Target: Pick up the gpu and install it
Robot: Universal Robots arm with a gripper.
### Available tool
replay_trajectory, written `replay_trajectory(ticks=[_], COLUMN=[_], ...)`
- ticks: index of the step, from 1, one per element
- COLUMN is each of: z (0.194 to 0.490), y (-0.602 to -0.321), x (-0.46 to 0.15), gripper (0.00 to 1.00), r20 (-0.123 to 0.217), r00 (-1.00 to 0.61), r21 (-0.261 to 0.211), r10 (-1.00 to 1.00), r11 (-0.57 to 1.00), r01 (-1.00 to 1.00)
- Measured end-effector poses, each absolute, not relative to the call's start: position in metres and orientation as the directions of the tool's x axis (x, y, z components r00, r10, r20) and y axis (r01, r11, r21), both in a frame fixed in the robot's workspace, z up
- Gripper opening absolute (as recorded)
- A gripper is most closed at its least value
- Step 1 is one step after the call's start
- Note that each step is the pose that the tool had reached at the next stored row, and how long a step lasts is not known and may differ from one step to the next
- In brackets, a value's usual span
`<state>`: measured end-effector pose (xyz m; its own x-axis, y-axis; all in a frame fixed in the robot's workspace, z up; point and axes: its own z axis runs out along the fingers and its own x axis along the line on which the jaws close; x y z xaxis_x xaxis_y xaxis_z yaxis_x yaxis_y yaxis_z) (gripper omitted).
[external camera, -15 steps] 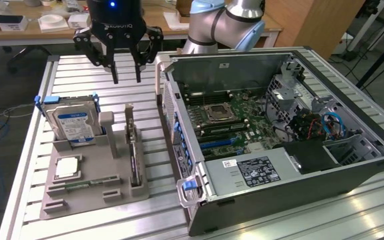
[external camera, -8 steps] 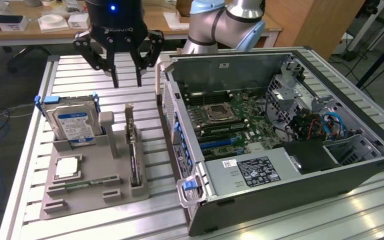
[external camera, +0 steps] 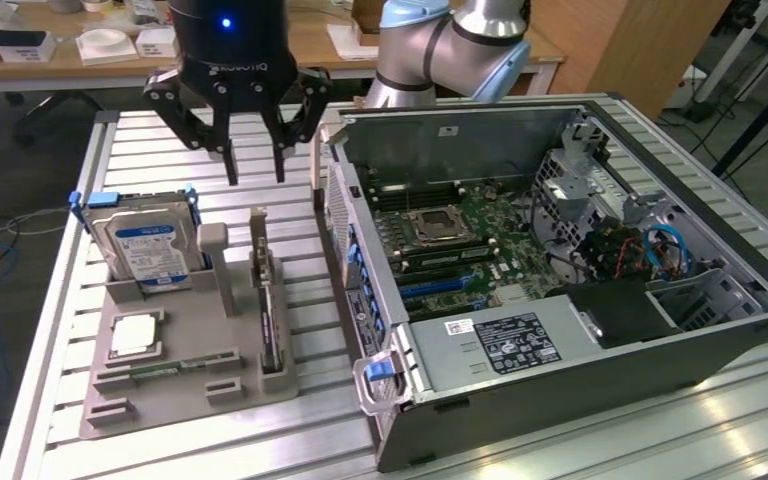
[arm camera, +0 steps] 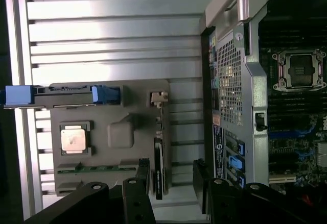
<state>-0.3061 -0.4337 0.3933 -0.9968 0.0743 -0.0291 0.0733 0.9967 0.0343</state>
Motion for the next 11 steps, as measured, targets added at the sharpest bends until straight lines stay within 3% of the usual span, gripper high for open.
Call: replay_trajectory(ticks=[11], z=[0.393], y=[-0.447], x=[-0.306], gripper=[0.47], r20=[-0.029], r00=[-0.997], r21=[0.030], r10=[0.076], r11=[0.997], r01=[0.075])
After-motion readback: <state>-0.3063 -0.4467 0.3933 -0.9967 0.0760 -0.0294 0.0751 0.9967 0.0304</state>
